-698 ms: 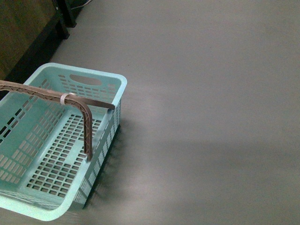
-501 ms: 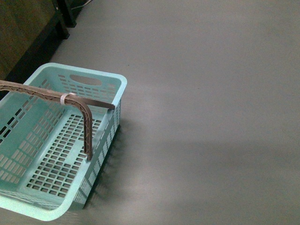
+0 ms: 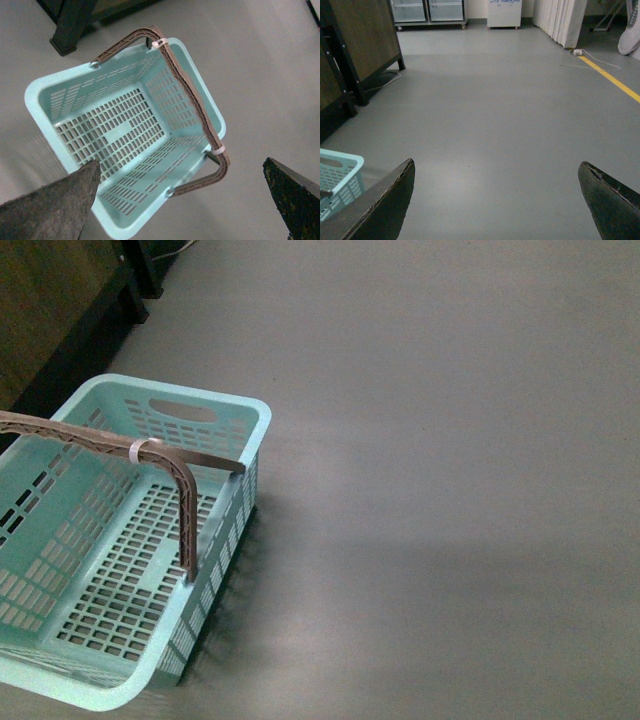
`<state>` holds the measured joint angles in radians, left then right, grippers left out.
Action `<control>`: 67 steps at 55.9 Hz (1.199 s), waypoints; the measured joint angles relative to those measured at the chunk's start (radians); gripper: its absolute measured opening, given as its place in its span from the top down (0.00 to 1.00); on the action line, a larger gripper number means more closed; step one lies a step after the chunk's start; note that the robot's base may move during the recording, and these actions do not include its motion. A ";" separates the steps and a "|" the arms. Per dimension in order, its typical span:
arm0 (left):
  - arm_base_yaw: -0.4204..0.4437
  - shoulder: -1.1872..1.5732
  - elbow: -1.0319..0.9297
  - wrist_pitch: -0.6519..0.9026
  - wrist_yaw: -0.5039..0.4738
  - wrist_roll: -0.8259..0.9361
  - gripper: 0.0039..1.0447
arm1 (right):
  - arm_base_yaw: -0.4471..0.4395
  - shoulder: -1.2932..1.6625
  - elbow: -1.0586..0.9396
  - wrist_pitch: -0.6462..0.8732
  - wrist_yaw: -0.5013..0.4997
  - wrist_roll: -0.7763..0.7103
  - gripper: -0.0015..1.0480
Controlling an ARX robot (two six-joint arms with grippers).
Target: Pick lemon and mango into basket
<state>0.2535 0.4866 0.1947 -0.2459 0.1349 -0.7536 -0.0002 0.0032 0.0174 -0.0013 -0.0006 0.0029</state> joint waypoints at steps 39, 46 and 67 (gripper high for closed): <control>-0.163 1.476 0.447 0.916 0.040 -0.398 0.06 | 0.000 0.000 0.000 0.000 0.000 0.000 0.08; -0.185 1.558 0.527 0.911 0.035 -0.418 0.06 | 0.000 0.000 0.000 0.000 0.000 0.000 0.08; -0.227 1.719 0.720 0.859 0.020 -0.459 0.36 | 0.000 0.000 0.000 0.000 0.000 0.000 0.08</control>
<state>0.0265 2.2055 0.9150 0.6132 0.1551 -1.2129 -0.0002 0.0032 0.0174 -0.0013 -0.0006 0.0029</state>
